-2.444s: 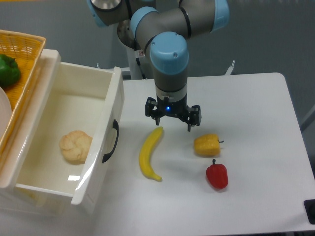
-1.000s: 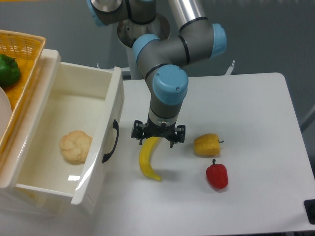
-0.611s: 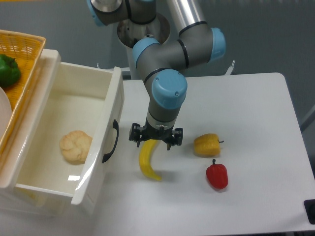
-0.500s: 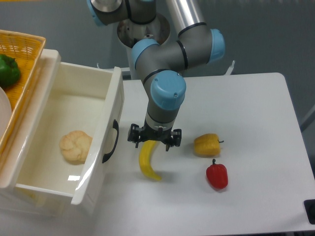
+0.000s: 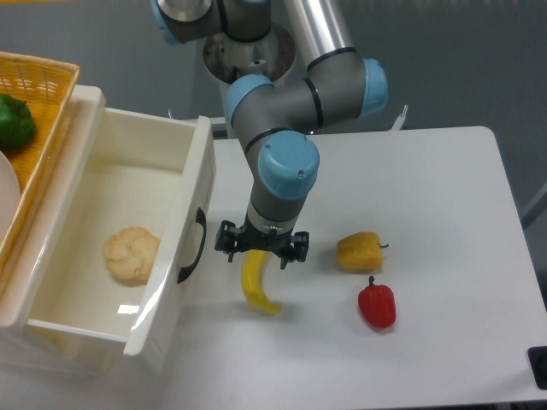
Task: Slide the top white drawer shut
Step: 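Move the gripper toward the open drawer's front panel, then push the drawer front with the gripper, sliding the drawer inward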
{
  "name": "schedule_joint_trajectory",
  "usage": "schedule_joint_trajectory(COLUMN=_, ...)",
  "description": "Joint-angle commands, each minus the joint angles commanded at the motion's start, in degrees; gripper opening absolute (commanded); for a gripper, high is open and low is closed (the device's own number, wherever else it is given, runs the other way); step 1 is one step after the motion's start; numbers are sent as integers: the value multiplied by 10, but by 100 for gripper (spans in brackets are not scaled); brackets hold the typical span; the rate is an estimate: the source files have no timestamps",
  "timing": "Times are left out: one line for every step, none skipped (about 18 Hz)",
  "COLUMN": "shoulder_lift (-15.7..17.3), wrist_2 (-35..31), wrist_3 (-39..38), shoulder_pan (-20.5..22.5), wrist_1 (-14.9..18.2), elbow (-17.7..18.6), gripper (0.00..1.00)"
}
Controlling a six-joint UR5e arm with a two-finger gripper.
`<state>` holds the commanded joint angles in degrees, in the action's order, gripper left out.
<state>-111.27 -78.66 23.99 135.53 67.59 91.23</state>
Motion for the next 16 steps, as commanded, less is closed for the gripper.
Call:
schedule_joint_trajectory(shoulder_lift=0, wrist_2=0, wrist_3=0, shoulder_pan=-3, wrist_1=0, elbow=0, gripper=100)
schedule_joint_trajectory(shoulder_lift=0, wrist_2=0, wrist_3=1, shoulder_pan=-3, wrist_1=0, elbow=-1, gripper=100)
schedule_joint_trajectory(shoulder_lift=0, wrist_2=0, wrist_3=0, shoulder_pan=-4, wrist_1=0, elbow=-1, gripper=100)
schedule_joint_trajectory(shoulder_lift=0, wrist_2=1, wrist_3=1, shoulder_pan=-4, wrist_1=0, elbow=-1, gripper=100)
schedule_joint_trajectory(shoulder_lift=0, wrist_2=0, wrist_3=1, shoulder_pan=-7, wrist_1=0, elbow=-2, gripper=100)
schedule_joint_trajectory(shoulder_lift=1, wrist_2=0, wrist_3=0, shoulder_pan=-9, wrist_1=0, elbow=-2, gripper=100)
schedule_joint_trajectory(shoulder_lift=1, wrist_2=0, wrist_3=0, shoulder_pan=-10, wrist_1=0, elbow=-2, gripper=100)
schedule_joint_trajectory(shoulder_lift=2, wrist_2=0, wrist_3=0, shoulder_pan=-10, wrist_1=0, elbow=-2, gripper=100)
schedule_joint_trajectory(shoulder_lift=3, wrist_2=0, wrist_3=-1, shoulder_pan=-11, wrist_1=0, elbow=-2, gripper=100)
schedule_joint_trajectory(shoulder_lift=4, wrist_2=0, wrist_3=-1, shoulder_pan=-12, wrist_1=0, elbow=-2, gripper=100)
schedule_joint_trajectory(shoulder_lift=4, wrist_2=0, wrist_3=-1, shoulder_pan=-15, wrist_1=0, elbow=-2, gripper=100)
schedule_joint_trajectory(shoulder_lift=5, wrist_2=0, wrist_3=-1, shoulder_pan=-16, wrist_1=0, elbow=-2, gripper=100)
schedule_joint_trajectory(shoulder_lift=6, wrist_2=0, wrist_3=-1, shoulder_pan=-17, wrist_1=0, elbow=-2, gripper=100)
schedule_joint_trajectory(shoulder_lift=6, wrist_2=0, wrist_3=-1, shoulder_pan=-21, wrist_1=0, elbow=-2, gripper=100)
schedule_joint_trajectory(shoulder_lift=5, wrist_2=0, wrist_3=1, shoulder_pan=-24, wrist_1=0, elbow=-2, gripper=100)
schedule_joint_trajectory(shoulder_lift=5, wrist_2=0, wrist_3=1, shoulder_pan=-25, wrist_1=0, elbow=-3, gripper=100)
